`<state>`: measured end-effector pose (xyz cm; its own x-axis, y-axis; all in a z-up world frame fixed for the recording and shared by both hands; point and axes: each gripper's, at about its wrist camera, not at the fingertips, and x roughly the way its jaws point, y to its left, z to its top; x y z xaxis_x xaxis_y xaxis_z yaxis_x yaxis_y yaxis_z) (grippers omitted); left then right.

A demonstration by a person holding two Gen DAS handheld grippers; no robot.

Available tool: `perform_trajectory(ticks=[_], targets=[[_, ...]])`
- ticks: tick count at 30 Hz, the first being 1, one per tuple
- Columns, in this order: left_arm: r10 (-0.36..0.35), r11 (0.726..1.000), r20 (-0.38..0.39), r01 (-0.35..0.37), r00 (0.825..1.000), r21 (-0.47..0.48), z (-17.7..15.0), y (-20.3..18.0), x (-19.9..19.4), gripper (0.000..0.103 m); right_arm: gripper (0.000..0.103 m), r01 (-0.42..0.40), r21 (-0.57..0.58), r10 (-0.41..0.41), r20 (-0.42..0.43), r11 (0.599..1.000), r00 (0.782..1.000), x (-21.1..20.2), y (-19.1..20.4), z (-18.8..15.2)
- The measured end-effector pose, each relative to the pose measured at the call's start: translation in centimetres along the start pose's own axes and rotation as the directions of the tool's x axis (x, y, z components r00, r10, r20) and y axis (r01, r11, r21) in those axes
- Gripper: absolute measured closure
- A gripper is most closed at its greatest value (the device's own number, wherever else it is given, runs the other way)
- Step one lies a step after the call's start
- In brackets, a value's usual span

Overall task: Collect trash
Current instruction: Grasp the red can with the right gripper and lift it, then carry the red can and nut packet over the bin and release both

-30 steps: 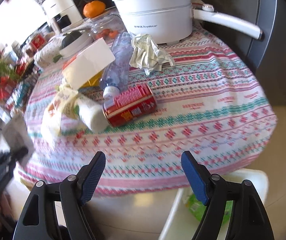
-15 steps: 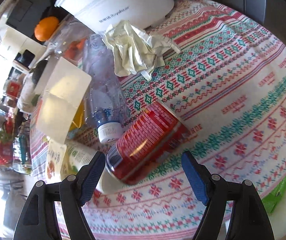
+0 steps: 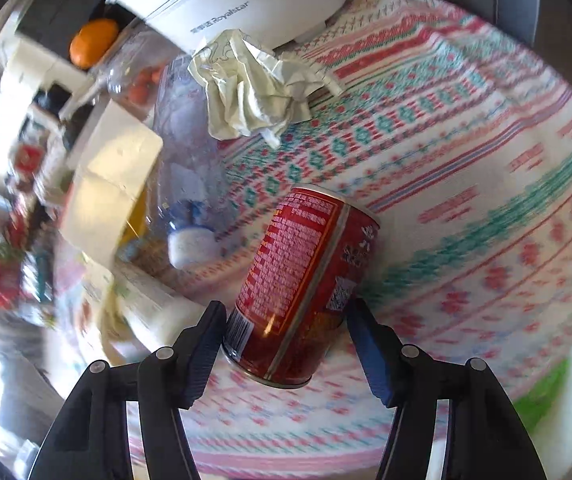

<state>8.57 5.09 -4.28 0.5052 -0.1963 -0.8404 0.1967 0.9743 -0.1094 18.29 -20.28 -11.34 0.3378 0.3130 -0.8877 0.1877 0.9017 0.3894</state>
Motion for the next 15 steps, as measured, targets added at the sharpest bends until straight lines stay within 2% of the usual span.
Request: perform_trajectory(ticks=[6, 15], targets=[[0.003, 1.0, -0.002, -0.003, 1.0, 0.022, -0.1, -1.0, 0.4, 0.085, 0.04, 0.012, -0.051, -0.012, 0.012, 0.999, 1.0, -2.7, -2.1, -1.3], [-0.028, 0.996, 0.023, 0.026, 0.999, 0.084, -0.4, -3.7, 0.0, 0.085, 0.04, -0.072, -0.081, 0.076, 0.037, 0.994, 0.996, -6.6, -4.0, -3.9]])
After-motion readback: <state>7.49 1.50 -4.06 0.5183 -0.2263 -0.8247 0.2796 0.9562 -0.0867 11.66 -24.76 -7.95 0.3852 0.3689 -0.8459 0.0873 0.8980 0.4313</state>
